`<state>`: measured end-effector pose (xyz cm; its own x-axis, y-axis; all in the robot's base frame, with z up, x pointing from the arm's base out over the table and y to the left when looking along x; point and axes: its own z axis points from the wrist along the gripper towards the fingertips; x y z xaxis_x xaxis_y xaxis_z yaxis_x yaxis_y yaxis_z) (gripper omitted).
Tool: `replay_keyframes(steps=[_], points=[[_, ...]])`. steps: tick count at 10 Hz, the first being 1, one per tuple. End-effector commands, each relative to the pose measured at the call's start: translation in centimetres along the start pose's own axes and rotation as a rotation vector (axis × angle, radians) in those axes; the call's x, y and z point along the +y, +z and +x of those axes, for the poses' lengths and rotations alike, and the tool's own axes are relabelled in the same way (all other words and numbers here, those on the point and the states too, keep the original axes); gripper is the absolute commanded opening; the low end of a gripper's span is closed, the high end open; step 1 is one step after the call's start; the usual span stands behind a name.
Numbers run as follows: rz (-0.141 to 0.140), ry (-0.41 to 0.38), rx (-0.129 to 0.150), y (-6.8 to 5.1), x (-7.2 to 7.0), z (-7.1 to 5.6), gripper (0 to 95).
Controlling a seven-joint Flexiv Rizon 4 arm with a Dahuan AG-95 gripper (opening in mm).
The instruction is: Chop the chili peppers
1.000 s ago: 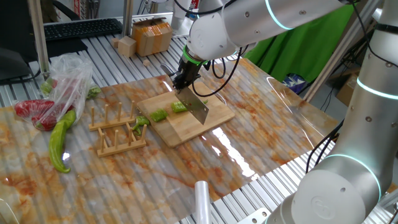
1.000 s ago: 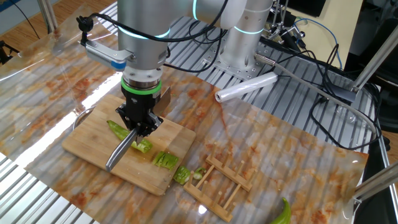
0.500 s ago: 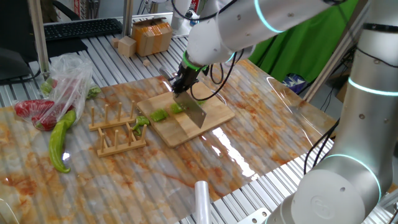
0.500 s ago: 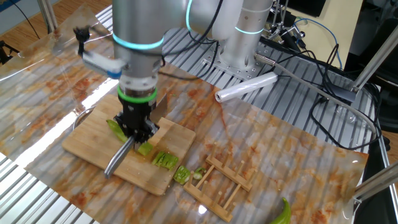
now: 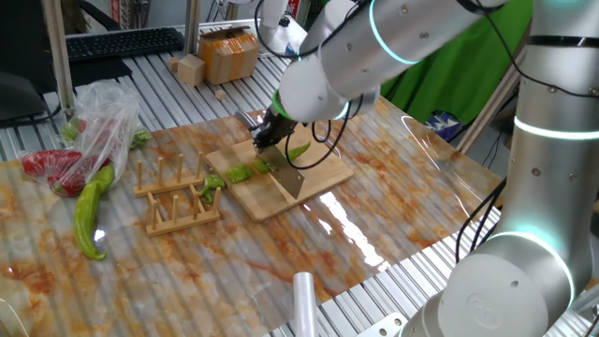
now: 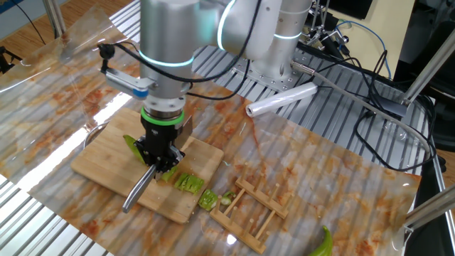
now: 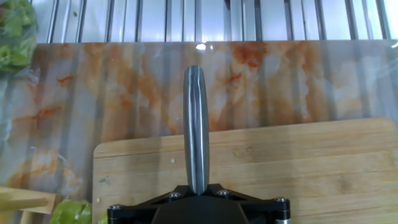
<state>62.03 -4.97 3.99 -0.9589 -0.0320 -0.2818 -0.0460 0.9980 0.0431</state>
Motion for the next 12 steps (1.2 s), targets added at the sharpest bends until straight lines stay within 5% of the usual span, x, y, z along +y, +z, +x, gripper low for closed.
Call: replay_keyframes(steps=[1, 4, 12], points=[[-0.03, 0.003, 0.006, 0.64, 0.04, 0.04, 0.0], [0.013, -0.006, -0.001, 0.04, 0.42, -0.17, 0.0], [-0.002, 0.023, -0.069, -0.13, 0.59, 0.2, 0.0]])
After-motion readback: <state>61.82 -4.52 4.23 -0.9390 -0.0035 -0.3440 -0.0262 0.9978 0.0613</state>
